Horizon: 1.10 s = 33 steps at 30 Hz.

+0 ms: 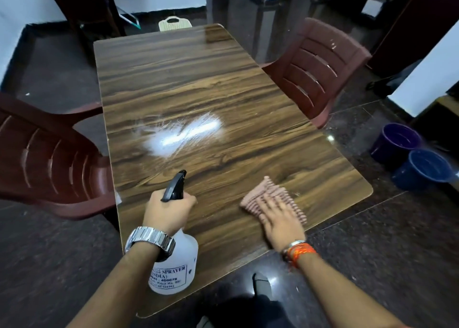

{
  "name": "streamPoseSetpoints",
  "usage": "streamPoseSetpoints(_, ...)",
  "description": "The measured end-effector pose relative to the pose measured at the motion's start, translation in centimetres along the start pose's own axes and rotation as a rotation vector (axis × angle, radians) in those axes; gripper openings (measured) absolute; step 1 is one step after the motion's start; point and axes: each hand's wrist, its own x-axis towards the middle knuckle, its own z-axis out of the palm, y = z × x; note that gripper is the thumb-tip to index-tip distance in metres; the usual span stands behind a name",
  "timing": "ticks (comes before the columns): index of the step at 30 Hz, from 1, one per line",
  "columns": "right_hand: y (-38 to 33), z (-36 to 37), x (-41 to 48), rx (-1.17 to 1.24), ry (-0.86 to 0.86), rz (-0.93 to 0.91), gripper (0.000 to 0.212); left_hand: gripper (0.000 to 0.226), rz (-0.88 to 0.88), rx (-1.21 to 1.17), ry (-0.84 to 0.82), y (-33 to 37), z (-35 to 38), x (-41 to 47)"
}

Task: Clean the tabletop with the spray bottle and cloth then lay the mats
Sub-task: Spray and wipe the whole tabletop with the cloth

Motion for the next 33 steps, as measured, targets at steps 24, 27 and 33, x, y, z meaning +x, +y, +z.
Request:
streamPoseSetpoints(24, 6.1, -0.3, 3.4, 0.278, 0.172, 0.224, 0.041, 0.011, -0.078, -0.083, 0.142, 5.9, 7.3, 0.3)
streamPoseSetpoints(27, 0.6, 0.4, 2.4, 0.309, 0.101, 0.003, 0.049, 0.013, -0.123, -0.108, 0.213, 4.5, 5.7, -0.2)
streamPoseSetpoints(33, -10.8, 2.0, -1.8, 0.265, -0.190, -0.519, 0.067, 0.015, -0.166, -0.130, 0.366, 1.0, 0.8, -2.1)
